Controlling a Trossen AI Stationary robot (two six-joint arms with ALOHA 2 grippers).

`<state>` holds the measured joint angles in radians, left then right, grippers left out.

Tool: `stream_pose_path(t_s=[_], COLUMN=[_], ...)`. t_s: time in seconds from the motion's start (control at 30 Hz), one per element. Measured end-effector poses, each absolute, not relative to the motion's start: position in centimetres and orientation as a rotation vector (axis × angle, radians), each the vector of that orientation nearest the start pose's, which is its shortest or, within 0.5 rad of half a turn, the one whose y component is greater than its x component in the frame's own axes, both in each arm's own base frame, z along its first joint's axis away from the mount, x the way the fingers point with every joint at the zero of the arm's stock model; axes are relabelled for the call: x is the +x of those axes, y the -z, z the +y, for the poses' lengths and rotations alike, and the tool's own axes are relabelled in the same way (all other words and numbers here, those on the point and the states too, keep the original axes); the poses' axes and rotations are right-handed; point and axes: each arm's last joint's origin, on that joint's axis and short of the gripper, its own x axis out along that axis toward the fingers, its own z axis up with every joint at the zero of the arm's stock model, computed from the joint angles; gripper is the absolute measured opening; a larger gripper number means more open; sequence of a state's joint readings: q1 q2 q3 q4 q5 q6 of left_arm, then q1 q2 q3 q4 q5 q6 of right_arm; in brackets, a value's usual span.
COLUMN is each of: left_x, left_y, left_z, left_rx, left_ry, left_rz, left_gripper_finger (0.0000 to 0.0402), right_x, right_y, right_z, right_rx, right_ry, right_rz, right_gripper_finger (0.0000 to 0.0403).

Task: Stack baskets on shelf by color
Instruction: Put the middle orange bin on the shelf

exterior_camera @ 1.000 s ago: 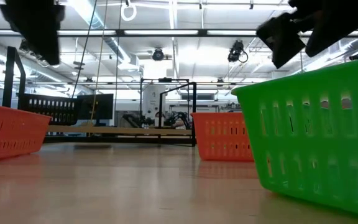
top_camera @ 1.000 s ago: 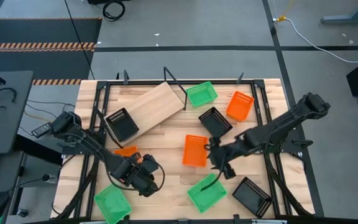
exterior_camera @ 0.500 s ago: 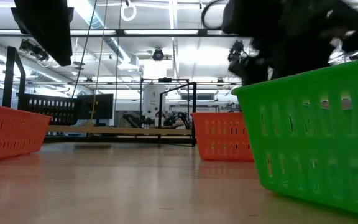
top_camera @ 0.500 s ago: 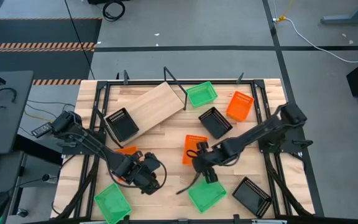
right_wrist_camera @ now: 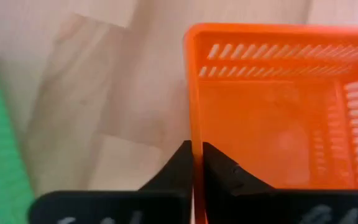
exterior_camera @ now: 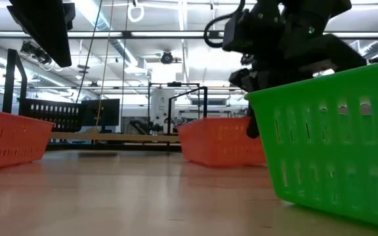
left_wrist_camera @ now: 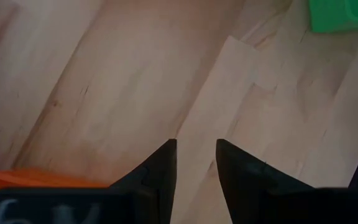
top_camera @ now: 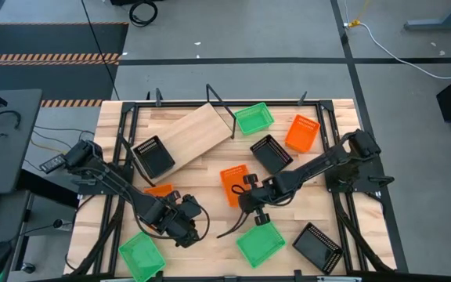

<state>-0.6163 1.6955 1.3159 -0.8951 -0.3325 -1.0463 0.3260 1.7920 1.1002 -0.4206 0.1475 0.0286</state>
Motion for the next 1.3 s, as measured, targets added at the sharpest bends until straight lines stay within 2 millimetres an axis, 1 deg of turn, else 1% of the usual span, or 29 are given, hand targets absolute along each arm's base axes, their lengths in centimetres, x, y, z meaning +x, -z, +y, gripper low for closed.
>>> stream_pose_path(t_s=[0.13, 0.3, 0.4, 0.57, 0.67, 0.73, 0.8, 0.9, 1.03, 1.1, 1.2, 1.27, 1.3], left_x=[27.5, 27.4, 27.4, 27.4, 27.3, 27.1, 26.7, 25.4, 22.8, 21.4, 19.8, 19.0, 18.7], left_y=[-23.9, -23.9, -23.9, -23.9, -23.9, -23.9, -24.3, -25.9, -28.9, -30.5, -32.5, -33.7, -34.2], left_z=[-18.3, -18.4, -18.5, -18.4, -18.3, -18.4, -18.7, -18.8, -18.2, -17.5, -15.9, -14.8, -14.2], left_rx=[-0.334, -0.330, -0.328, -0.304, -0.265, -0.214, -0.141, -0.038, 0.056, 0.063, 0.058, 0.060, 0.067], left_ry=[-0.347, -0.343, -0.341, -0.329, -0.330, -0.326, -0.336, -0.390, -0.460, -0.477, -0.502, -0.530, -0.539], left_rz=[1.096, 1.097, 1.098, 1.103, 1.108, 1.091, 1.038, 0.897, 0.705, 0.637, 0.572, 0.524, 0.506], left_gripper_finger=[0.0119, 0.0119, 0.0119, 0.0119, 0.0119, 0.0119, 0.0119, 0.0119, 0.0118, 0.0118, 0.0118, 0.0118, 0.0118], right_x=[33.0, 33.0, 33.6, 35.4, 36.5, 37.2, 37.6, 38.1, 38.5, 38.8, 39.2, 39.9, 40.1], right_y=[-16.9, -17.8, -19.2, -22.9, -24.8, -25.7, -26.1, -26.0, -26.2, -26.5, -26.9, -26.8, -26.5], right_z=[10.7, 10.7, 10.8, 10.8, 9.8, 8.4, 6.8, 4.4, 1.9, 1.2, 0.8, 0.7, 0.5], right_rx=[-0.234, -0.283, -0.351, -0.531, -0.607, -0.609, -0.594, -0.575, -0.555, -0.558, -0.587, -0.617, -0.626], right_ry=[-0.165, -0.187, -0.171, -0.180, -0.176, -0.156, -0.162, -0.205, -0.236, -0.248, -0.250, -0.243, -0.243], right_rz=[1.075, 1.044, 0.987, 0.874, 0.817, 0.798, 0.792, 0.791, 0.755, 0.713, 0.644, 0.596, 0.599], right_gripper_finger=[0.0021, 0.0009, 0.0011, 0.0008, 0.0008, 0.0008, 0.0008, 0.0008, 0.0008, 0.0008, 0.0008, 0.0008, 0.0008])
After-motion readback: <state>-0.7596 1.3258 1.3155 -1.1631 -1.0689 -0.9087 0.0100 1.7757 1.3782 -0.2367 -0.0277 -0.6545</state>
